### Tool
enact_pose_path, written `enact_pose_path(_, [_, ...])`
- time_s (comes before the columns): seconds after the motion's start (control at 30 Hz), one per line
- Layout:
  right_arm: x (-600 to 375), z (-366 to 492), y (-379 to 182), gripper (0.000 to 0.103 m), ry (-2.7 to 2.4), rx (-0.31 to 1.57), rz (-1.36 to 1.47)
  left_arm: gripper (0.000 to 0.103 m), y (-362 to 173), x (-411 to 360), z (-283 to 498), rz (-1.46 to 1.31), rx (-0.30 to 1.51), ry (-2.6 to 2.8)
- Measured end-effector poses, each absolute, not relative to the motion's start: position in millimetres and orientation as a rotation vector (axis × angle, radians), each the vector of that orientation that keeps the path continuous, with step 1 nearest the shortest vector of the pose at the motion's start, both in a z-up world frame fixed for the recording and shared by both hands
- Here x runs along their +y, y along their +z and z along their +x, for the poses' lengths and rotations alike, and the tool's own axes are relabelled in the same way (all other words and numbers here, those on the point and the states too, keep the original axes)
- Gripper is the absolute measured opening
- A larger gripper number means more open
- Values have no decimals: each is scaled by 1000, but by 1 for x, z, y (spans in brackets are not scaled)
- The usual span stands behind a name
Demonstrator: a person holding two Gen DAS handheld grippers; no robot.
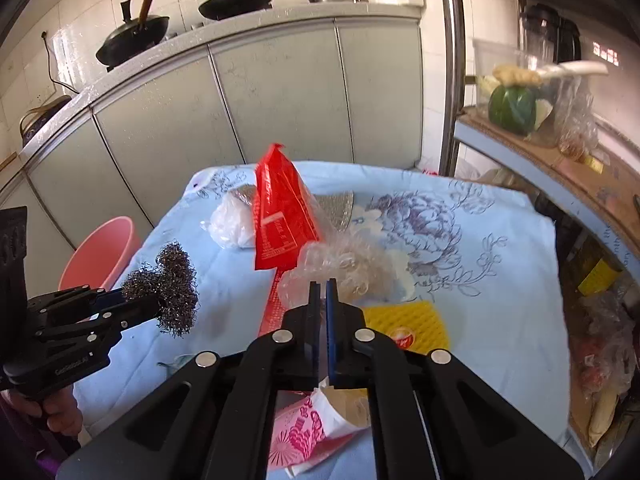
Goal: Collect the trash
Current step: 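Grasp the steel wool scrubber with the left gripper while the right gripper grasps clear plastic wrap, then carry the steel wool and plastic wrap over the pink bucket with both grippers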
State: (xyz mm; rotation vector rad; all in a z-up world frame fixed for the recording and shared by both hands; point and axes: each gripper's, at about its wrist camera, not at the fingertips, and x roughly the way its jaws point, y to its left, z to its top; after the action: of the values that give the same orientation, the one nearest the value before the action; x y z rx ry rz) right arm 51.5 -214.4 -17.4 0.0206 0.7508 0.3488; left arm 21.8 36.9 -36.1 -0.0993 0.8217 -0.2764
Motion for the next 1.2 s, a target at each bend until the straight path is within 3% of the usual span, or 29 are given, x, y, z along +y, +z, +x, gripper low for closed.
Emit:
enact_pose_path(0.57, [-215,17,42,3,409,653,-11,25,-3,81,-8,-165,712,-213])
enact_pose_path(0.87, [-128,17,71,3,638,573,-122,25,15,132,-38,-172,626,-41])
enact_pose_path(1.2, [-7,31,71,3,956,627,-173,25,10,207,-60,-229,621,190])
